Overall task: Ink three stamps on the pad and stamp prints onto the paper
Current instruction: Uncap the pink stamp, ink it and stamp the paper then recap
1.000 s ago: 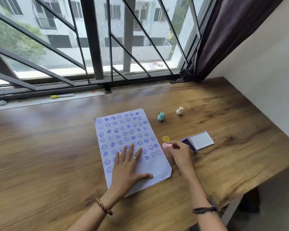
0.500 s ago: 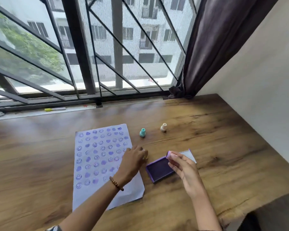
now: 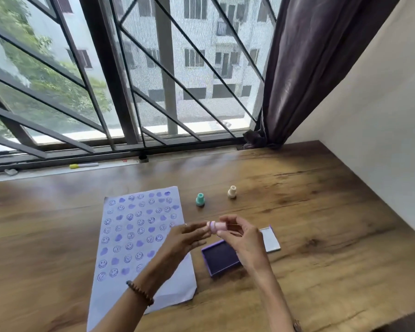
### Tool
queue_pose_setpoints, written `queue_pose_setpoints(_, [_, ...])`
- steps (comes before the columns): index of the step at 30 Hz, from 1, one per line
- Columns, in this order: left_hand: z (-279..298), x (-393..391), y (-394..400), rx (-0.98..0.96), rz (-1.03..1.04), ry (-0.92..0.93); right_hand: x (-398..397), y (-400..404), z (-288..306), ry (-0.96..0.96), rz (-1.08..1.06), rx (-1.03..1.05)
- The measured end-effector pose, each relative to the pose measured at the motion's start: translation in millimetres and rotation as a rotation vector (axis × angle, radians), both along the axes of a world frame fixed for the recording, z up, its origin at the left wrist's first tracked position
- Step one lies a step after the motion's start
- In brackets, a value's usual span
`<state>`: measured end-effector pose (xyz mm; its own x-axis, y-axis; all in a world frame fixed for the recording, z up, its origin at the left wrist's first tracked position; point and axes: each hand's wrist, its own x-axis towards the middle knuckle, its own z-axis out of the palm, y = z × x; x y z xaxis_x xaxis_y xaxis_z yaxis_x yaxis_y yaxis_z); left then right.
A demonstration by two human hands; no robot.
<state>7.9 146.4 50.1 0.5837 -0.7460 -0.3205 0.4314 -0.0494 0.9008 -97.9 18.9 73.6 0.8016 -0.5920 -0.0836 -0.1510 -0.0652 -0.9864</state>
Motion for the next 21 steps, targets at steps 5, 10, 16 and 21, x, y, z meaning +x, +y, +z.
queue_pose_setpoints(5, [4,4,-3,-0.024,-0.006,-0.008,3,-5,3,0.002,0.036,-0.054])
queue_pose_setpoints(10, [9,7,-13,-0.038,0.019,-0.069,10,-13,5,0.019,-0.022,-0.098])
queue_pose_setpoints(16, [-2,6,-35,-0.087,0.074,0.01,18,-25,-9,0.054,-0.066,0.02])
queue_pose_setpoints(21, [-16,1,-62,-0.138,0.144,0.126,16,-38,-33,0.014,-0.074,0.237])
